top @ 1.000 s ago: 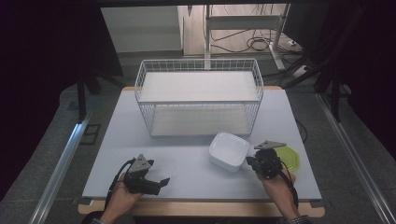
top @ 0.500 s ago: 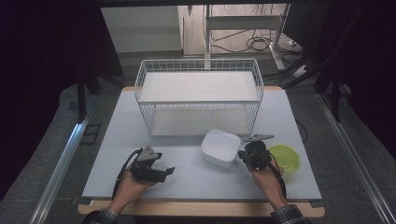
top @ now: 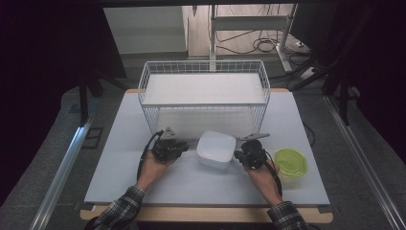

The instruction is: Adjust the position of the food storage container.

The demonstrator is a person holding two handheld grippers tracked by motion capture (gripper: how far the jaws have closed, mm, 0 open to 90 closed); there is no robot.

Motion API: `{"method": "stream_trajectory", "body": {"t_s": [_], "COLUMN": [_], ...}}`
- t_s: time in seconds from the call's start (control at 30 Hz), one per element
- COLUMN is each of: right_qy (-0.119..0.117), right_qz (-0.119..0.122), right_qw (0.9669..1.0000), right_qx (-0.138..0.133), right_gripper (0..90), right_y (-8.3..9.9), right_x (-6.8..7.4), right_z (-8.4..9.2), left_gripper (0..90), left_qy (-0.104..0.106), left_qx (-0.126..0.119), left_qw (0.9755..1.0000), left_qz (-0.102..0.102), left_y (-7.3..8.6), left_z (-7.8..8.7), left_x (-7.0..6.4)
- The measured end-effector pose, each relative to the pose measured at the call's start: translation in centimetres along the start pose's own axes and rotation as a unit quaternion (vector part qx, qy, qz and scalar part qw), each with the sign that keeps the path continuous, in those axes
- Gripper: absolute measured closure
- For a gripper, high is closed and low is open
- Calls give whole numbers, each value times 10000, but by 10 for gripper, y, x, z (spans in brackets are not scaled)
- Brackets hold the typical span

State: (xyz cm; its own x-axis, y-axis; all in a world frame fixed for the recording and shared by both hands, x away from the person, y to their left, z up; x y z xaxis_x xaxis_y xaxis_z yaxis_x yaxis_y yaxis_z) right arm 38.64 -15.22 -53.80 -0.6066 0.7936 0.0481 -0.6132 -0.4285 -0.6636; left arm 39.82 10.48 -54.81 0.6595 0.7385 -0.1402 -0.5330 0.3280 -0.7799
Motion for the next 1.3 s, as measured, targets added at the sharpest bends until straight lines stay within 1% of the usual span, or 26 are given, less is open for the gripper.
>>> {"method": "stream_trajectory", "body": {"t_s": [0.03, 0.07, 0.1, 0.13, 0.2, 0.23, 0.27, 0.3, 0.33, 0.37, 0.4, 0.43, 0.53, 0.6, 0.63, 0.7, 0.77, 0.87, 0.93, 1.03, 1.07, 1.1, 1.13, 1.17, 1.23, 1.3], "right_qy": [75, 75, 87, 87, 40, -21, -93, -153, -158, -131, -138, -219, -291, -285, -337, -359, -384, -375, -357, -275, -271, -273, -273, -328, -321, -335], "right_qz": [-6, -6, -79, -79, -163, -193, -214, -230, -210, -164, -149, -117, -123, -25, -6, 10, 35, 128, 162, 199, 245, 242, 242, 166, 168, 192], "right_qw": [10000, 10000, 9999, 9999, 9998, 9997, 9996, 9995, 9995, 9996, 9997, 9995, 9993, 9994, 9992, 9991, 9990, 9991, 9991, 9992, 9989, 9986, 9986, 9986, 9987, 9987], "right_qx": [-18, -18, -64, -64, -105, -133, -158, -179, -173, -163, -167, -189, -199, -197, -207, -212, -204, -173, -169, -225, -302, -373, -373, -373, -356, -347], "right_gripper": [898, 898, 898, 898, 898, 898, 898, 898, 898, 898, 898, 899, 899, 899, 900, 900, 900, 899, 899, 899, 899, 899, 899, 899, 900, 900], "right_y": [-4, -4, -7, -7, -10, -11, -12, -13, -13, -13, -13, -13, -13, -13, -12, -12, -11, -9, -9, -14, -17, -20, -20, -21, -21, -20], "right_x": [-2, -2, -5, -5, -7, -8, -7, -6, -5, -3, -2, 1, 5, 9, 13, 15, 19, 22, 21, 18, 17, 13, 13, 12, 10, 12], "right_z": [-3, -3, -6, -6, -8, -9, -11, -12, -13, -13, -13, -13, -12, -12, -11, -11, -10, -8, -8, -10, -11, -13, -13, -14, -16, -14], "left_gripper": [820, 820, 825, 826, 827, 827, 826, 833, 835, 836, 836, 836, 837, 841, 846, 848, 853, 852, 829, 825, 825, 829, 829, 832, 861, 871], "left_qy": [0, -6, -19, -19, 156, 204, 240, 181, 128, 129, 142, 187, 180, 132, 102, 79, 66, 64, 0, -187, -211, -228, -205, -179, -204, -168], "left_qx": [-7, -20, -19, -19, -29, -23, 27, 89, 144, 166, 173, 162, 200, 249, 281, 292, 337, 405, 329, 129, 138, 127, 118, 131, 162, 191], "left_qw": [10000, 10000, 10000, 10000, 9996, 9995, 9995, 9996, 9997, 9997, 9995, 9991, 9991, 9990, 9989, 9988, 9987, 9988, 9991, 9989, 9988, 9986, 9987, 9987, 9986, 9987], "left_qz": [39, 71, 88, 88, 219, 248, 218, 194, 123, 129, 219, 339, 333, 343, 367, 373, 366, 263, 283, 418, 418, 456, 458, 466, 465, 451], "left_y": [-3, -5, -7, -7, -9, -8, -7, -6, -5, -4, -2, 1, 5, 9, 12, 13, 15, 17, 15, 7, 6, 4, 3, 3, 4, 6], "left_z": [-4, -8, -14, -14, -20, -22, -22, -21, -19, -17, -14, -8, -4, 0, 4, 6, 9, 13, 13, 10, 8, 5, 2, -1, -2, 0], "left_x": [1, 1, 3, 3, 3, 2, 0, -1, -2, -3, -3, -4, -5, -7, -8, -9, -12, -14, -13, -6, -3, -1, 0, 1, -1, -3]}}
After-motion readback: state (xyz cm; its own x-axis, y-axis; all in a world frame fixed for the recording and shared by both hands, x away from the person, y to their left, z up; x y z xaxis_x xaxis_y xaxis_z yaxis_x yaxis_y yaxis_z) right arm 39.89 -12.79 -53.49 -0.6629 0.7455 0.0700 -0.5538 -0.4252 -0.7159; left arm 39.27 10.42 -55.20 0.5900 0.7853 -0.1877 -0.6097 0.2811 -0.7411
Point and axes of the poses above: each handheld gripper's, and its own axes: z roughly backward along the jaws, y roughly out of its underside, x roughly to its left, the point moved 5 cm from there along -z, roughly forward along the jaws, and after that the axes turned 3 degrees about z, right-handed, at the moved point
